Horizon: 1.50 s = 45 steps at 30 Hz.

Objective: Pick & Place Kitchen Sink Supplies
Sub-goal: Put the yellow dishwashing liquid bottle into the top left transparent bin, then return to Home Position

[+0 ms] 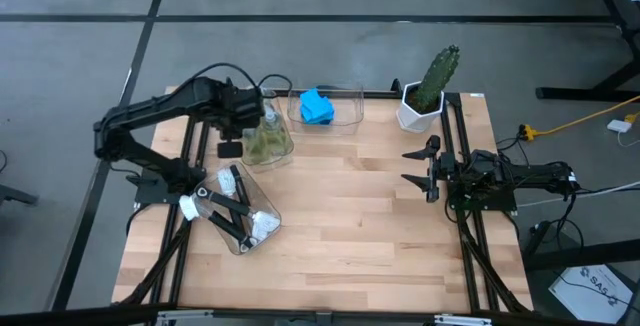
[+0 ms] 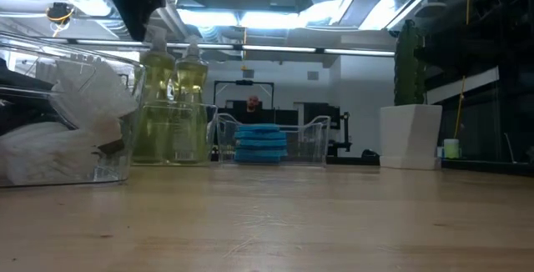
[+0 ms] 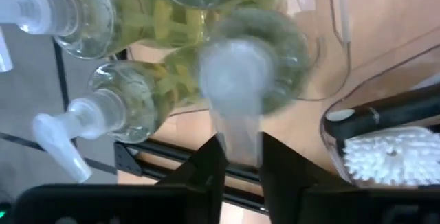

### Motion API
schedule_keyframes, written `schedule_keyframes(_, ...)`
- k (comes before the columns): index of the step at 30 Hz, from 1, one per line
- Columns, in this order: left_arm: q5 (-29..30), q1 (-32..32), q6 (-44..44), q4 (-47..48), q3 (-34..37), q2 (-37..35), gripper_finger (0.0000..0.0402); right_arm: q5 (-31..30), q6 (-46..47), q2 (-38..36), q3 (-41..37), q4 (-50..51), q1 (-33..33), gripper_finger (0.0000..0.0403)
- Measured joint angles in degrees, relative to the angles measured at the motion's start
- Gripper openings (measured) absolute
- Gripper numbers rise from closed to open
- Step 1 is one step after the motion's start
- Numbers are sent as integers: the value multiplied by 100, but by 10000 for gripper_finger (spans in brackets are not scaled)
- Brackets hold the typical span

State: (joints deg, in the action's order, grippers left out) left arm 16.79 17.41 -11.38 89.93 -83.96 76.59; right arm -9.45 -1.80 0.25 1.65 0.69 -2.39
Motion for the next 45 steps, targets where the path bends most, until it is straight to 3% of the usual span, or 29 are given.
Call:
schedule_keyframes(12, 173, 0, 268, 6, -29, -256, 196, 0, 2, 0, -1, -2, -1, 284)
schedule_keyframes(19, 597, 0, 692, 0, -27, -1104, 211, 0, 1, 0, 0, 0, -1, 284)
schedule_keyframes(23, 62, -81, 1286, -273, 12, -1557, 208, 0, 0, 0, -1, -1, -1, 284)
schedule_keyframes(29, -763, -621, 1484, -2102, 711, -2137, 206, 0, 0, -2, 0, -2, 0, 284)
schedule_keyframes(35, -883, -1631, 1663, -4277, 1941, -2292, 201, 0, 0, -1, -1, -1, -1, 284)
schedule_keyframes(40, -890, -2448, 1345, -7347, 3453, -2137, 200, 0, 0, -1, 0, 0, -1, 284)
schedule_keyframes(45, -551, -2754, 1184, -10037, 4813, -1787, 197, 0, 2, 0, 0, -2, 0, 284)
